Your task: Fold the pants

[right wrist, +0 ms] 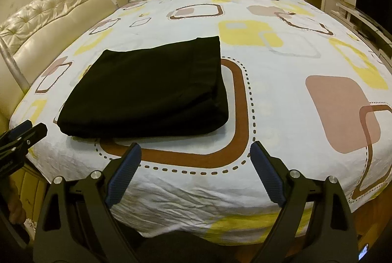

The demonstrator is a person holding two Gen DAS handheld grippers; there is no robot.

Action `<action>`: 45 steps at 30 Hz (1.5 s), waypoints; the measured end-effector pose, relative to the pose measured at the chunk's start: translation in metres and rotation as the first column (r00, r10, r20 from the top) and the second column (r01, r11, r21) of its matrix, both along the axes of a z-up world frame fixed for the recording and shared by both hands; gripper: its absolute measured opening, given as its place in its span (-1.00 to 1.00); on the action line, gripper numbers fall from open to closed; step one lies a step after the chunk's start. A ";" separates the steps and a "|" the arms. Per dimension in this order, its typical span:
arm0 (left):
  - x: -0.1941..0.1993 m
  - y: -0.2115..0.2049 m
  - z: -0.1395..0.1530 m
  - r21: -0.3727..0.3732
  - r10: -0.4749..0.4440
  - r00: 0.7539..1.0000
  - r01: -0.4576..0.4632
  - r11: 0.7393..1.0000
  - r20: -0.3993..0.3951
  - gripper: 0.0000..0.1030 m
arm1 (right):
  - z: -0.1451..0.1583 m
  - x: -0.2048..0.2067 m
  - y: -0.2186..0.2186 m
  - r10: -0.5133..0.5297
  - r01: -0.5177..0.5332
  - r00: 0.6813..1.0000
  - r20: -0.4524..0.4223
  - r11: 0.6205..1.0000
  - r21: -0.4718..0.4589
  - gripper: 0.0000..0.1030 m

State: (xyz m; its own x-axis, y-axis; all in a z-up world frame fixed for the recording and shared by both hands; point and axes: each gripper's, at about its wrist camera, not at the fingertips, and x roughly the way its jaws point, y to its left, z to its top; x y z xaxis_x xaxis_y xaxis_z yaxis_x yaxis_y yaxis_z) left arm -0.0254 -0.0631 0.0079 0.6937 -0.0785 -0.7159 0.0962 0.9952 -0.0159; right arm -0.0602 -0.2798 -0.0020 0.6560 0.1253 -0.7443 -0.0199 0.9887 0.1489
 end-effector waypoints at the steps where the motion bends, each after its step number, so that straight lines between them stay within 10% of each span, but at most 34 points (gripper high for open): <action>1: 0.000 -0.001 0.000 0.002 0.002 1.000 -0.002 1.000 0.000 0.58 | 0.000 0.001 0.000 -0.002 0.002 1.000 -0.002 1.000 0.004 0.75; 45: 0.003 0.004 -0.005 -0.015 0.048 0.998 -0.048 0.999 -0.040 0.58 | -0.012 0.004 -0.002 0.011 -0.010 0.999 -0.038 1.000 0.022 0.75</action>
State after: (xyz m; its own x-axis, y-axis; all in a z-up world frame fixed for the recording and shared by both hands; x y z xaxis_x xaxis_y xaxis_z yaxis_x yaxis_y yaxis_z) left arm -0.0222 -0.0595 0.0033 0.6683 -0.0572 -0.7417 0.0472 0.9983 -0.0344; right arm -0.0564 -0.2819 -0.0136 0.6255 0.1483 -0.7660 -0.0238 0.9849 0.1712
